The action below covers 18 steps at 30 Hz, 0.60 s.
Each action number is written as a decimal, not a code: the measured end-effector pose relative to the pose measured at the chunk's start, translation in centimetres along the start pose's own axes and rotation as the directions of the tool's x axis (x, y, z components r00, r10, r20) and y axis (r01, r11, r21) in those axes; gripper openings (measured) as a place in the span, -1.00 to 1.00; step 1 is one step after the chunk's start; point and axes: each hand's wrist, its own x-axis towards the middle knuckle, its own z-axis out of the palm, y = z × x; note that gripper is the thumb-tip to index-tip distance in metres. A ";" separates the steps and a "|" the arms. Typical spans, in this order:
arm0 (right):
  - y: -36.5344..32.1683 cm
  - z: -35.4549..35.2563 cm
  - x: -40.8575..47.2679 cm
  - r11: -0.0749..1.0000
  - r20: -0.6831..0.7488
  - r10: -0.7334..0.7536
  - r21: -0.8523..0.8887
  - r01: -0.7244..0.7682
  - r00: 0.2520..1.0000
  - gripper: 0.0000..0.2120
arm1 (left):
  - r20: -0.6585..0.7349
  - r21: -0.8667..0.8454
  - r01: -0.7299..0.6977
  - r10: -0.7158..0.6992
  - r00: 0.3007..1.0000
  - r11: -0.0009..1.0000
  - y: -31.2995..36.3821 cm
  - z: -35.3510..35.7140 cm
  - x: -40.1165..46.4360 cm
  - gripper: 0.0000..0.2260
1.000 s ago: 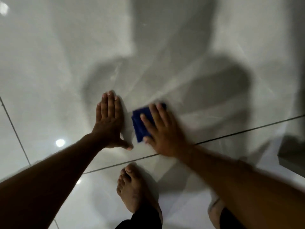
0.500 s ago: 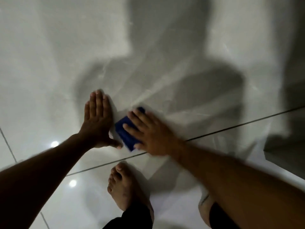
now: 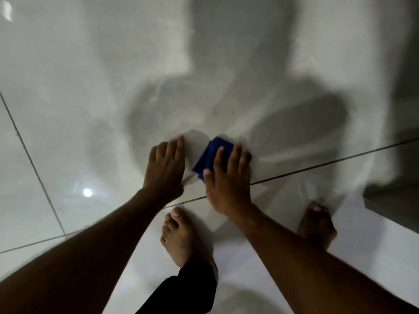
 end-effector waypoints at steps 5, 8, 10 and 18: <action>0.9 -4.9 3.0 0.998 0.015 0.041 0.038 -0.042 0.999 -0.33 | 0.055 -0.447 0.116 -0.102 0.993 0.887 3.1 0.8 -1.2 -0.33; 0.2 -8.3 3.5 0.975 0.240 0.095 0.176 -0.139 0.966 -0.80 | 0.061 -0.638 0.288 -0.326 0.944 0.714 4.7 -1.1 -1.3 -0.54; -1.2 -11.5 2.1 0.952 0.309 0.052 0.271 -0.140 0.950 -0.80 | 0.052 -0.708 0.319 -0.403 0.914 0.631 5.4 -4.0 -2.2 -0.54; -13.6 -35.5 -16.5 0.787 0.118 0.010 0.612 -0.080 0.993 -0.66 | 0.074 -0.813 0.137 -0.132 0.988 0.566 4.2 -32.9 -18.0 -0.17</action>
